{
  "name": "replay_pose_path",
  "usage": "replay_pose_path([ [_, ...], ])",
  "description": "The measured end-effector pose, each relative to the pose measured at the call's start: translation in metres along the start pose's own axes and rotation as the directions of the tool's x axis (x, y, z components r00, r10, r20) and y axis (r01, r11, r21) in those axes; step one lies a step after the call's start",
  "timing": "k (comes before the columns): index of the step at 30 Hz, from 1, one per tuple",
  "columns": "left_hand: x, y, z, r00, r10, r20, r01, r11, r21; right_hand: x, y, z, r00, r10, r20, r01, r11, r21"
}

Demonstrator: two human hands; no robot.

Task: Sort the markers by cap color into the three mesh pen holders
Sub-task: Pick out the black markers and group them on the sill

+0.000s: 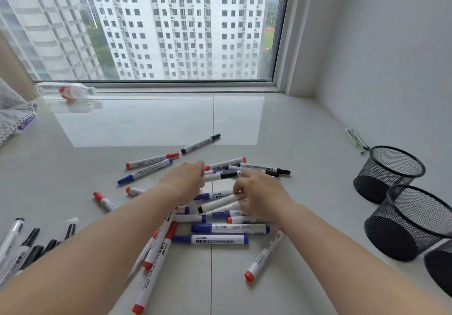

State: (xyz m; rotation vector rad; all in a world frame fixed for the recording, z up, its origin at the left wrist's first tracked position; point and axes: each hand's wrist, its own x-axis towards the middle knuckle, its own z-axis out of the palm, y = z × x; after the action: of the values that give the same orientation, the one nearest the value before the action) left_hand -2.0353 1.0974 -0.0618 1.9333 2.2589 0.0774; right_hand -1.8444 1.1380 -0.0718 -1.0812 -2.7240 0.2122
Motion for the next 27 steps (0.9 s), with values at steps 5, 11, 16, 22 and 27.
replay_pose_path([
  [5,0.014,-0.009,-0.017,0.989,-0.096,-0.111,0.078,0.984,-0.159,-0.009,0.031,-0.031,0.995,0.06,-0.082,-0.07,0.99,-0.124],
  [11,0.055,-0.02,-0.025,0.97,-0.21,-0.123,0.18,0.958,-0.222,-0.013,0.064,-0.037,0.94,0.339,-0.033,-0.34,0.934,-0.111],
  [16,0.096,-0.026,-0.016,0.973,-0.198,-0.115,0.197,0.98,-0.021,-0.002,0.084,-0.03,0.845,0.529,0.08,-0.528,0.848,-0.032],
  [22,0.132,-0.023,0.007,0.972,-0.22,-0.079,0.226,0.971,0.083,0.009,0.094,-0.012,0.783,0.621,0.031,-0.622,0.782,0.047],
  [27,0.142,-0.023,0.011,0.973,-0.2,-0.116,0.215,0.968,0.129,0.007,0.09,0.012,0.815,0.564,-0.132,-0.53,0.818,0.222],
])
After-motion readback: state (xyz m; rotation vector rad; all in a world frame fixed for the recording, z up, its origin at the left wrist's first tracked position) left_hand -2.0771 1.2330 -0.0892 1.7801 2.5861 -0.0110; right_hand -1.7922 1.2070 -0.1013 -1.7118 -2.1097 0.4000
